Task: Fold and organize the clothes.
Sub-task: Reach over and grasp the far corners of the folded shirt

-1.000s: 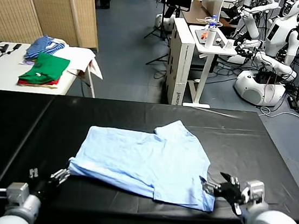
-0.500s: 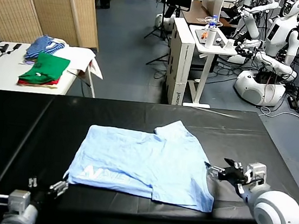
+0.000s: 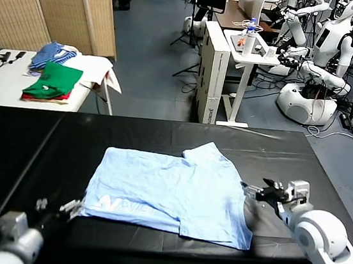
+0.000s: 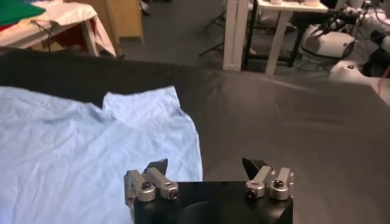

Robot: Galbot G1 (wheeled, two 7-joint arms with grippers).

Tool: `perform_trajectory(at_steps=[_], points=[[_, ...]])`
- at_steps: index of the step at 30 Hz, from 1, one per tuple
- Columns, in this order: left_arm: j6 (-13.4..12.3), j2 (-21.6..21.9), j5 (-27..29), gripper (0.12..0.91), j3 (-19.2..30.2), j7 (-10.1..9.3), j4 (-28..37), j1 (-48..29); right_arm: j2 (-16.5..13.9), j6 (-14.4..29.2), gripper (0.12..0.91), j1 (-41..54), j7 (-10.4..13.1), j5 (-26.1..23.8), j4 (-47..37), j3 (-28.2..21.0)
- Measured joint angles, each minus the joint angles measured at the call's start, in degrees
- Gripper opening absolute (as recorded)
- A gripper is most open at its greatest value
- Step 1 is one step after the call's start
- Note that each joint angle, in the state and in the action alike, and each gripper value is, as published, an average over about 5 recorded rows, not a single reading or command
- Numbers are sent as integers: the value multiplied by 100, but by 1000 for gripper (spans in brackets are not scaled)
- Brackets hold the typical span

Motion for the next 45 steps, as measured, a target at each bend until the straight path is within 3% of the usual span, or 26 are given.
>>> perform_trajectory(at_steps=[7,19,31,40,45], points=[[270,455,-680,907,685,-136,1102,-1663,223,0,907,773,115,-3,-544,-628],[575,620,-768,907,2116,59,2750,-3768,649,0,907,1706,87,-115,-1515,-1381],[655,342,-904,907,2877,206,3605,-4711,990,0,907,2106,85,-213,-2158,-1733],[696,167,-818,907,3098,206,3914,-4922,1117,0,905,2229,85,-260,-2365,-1872],[740,220,-822,907,3085,201,3859,-4830,1170,0,823,2242,84,-264,-2445,-1920]])
